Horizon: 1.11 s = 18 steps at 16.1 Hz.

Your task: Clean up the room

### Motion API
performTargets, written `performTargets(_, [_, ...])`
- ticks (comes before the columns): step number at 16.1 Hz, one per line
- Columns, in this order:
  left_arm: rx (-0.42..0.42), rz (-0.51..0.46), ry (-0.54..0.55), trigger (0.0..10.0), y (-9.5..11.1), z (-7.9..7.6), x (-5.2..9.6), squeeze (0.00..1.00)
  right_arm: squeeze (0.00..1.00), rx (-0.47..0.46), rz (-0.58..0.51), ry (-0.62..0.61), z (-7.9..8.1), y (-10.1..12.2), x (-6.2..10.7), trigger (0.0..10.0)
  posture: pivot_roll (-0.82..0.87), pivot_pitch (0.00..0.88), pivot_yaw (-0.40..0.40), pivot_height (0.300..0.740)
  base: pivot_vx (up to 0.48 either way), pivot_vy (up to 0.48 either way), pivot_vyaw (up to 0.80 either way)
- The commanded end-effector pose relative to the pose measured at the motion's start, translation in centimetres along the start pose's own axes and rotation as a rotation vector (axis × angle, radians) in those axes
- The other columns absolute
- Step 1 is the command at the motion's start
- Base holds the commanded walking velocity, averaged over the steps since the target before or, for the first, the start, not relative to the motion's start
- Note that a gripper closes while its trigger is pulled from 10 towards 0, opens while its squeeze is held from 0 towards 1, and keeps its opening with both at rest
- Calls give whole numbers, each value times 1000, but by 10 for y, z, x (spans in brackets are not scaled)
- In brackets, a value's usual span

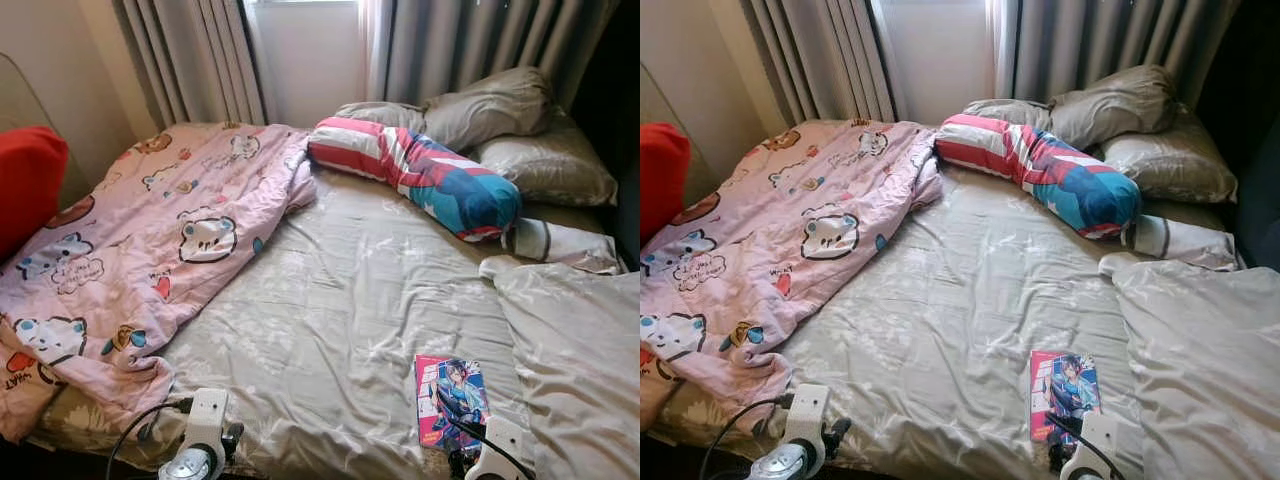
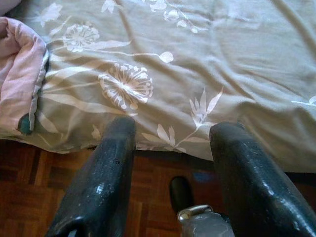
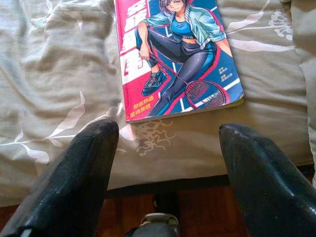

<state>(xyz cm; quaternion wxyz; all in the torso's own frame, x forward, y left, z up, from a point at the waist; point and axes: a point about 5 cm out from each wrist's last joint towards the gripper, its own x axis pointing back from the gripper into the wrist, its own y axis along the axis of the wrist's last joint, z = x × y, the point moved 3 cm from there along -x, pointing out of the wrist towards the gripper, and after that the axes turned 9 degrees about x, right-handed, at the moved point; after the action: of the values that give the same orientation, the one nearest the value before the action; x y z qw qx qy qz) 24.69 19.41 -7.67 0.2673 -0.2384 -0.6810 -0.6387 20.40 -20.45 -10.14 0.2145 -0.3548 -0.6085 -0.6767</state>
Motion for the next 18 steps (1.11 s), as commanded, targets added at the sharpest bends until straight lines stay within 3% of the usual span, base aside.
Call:
performTargets(1, [2,29,15,10000,-6,7,2,0,0,-15,7,0,2,-2,0,10000,-28,28,33,740,0,0,0])
performTargets(12, [0,45,21,10000,-9,5,2,0,0,-7,-7,-2,2,1,0,10000,-15,50,33,740,0,326,0])
performTargets(18, [14,50,60,10000,-12,23,6,0,0,7,0,4,4,0,0,10000,-2,39,38,740,0,480,0])
